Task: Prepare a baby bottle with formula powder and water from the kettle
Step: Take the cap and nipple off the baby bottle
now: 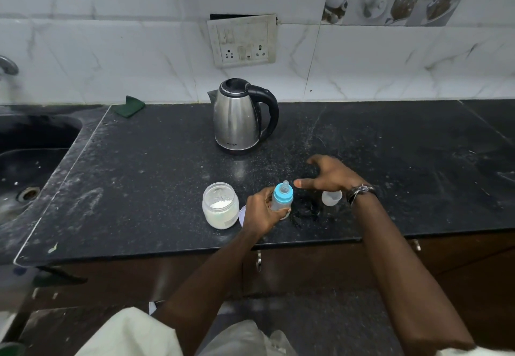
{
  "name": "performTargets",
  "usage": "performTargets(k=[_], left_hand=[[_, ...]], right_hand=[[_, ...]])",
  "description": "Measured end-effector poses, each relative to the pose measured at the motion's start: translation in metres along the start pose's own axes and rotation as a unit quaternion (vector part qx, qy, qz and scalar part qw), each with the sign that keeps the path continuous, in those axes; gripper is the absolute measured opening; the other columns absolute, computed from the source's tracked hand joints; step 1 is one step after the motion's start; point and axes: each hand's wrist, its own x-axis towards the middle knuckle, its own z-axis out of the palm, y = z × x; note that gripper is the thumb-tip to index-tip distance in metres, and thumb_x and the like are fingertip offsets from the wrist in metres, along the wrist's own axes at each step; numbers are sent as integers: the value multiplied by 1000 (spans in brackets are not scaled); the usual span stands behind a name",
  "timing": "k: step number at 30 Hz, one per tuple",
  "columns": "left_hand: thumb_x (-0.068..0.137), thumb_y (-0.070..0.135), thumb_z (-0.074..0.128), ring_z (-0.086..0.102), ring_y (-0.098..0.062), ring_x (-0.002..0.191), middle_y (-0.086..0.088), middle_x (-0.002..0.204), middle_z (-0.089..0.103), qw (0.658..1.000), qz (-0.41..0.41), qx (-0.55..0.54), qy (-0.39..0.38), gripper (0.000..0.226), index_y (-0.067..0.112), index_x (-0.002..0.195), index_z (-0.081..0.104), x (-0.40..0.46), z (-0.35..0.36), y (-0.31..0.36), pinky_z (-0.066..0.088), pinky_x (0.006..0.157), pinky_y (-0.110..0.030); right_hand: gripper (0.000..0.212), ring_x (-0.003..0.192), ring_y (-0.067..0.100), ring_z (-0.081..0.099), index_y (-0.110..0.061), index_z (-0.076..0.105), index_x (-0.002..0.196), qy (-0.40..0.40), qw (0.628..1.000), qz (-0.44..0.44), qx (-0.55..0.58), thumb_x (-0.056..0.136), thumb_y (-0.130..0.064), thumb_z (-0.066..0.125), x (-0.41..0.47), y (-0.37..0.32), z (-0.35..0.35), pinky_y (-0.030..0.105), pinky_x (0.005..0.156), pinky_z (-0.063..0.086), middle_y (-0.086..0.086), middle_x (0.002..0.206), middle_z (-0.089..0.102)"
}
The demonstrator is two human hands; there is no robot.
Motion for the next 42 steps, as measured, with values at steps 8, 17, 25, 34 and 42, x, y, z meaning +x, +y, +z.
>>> performTargets(k=[8,17,25,34,42], left_hand=[[63,39,81,72,-14,91,-1,99,75,1000,2,3,1,52,14,107,67,0,-2,2,59,81,-45],[61,35,85,72,-17,87,0,92,75,1000,-3,-24,-2,44,15,96,67,0,-2,1,58,78,-48],[59,33,85,70,-19,77,2,80,72,1000,6,7,3,31,29,80,61,0,-4,4,56,70,-48],[61,32,86,71,-18,86,-2,92,75,1000,11,16,4,46,12,98,68,-1,-7,6,56,75,-46],[57,38,86,73,-14,87,1,93,76,1000,-15,-7,-8,52,13,99,69,-1,-6,6,58,79,-47]], right_hand=[[53,92,30,66,-11,61,94,35,982,-45,-178,91,-64,50,-3,-66,37,38,74,48,12,105,68],[35,91,33,66,-12,59,83,99,966,-84,-223,82,-46,68,4,-66,53,35,67,44,13,102,69],[28,89,37,66,-14,50,81,99,951,-153,-250,85,-36,67,2,-62,53,34,64,38,16,100,68],[17,88,36,64,-6,63,93,48,914,-252,-315,85,-19,57,-11,-58,47,37,66,43,17,99,67],[46,100,35,64,-10,63,99,72,959,-112,-251,92,-55,57,-8,-67,38,36,71,41,15,111,65]])
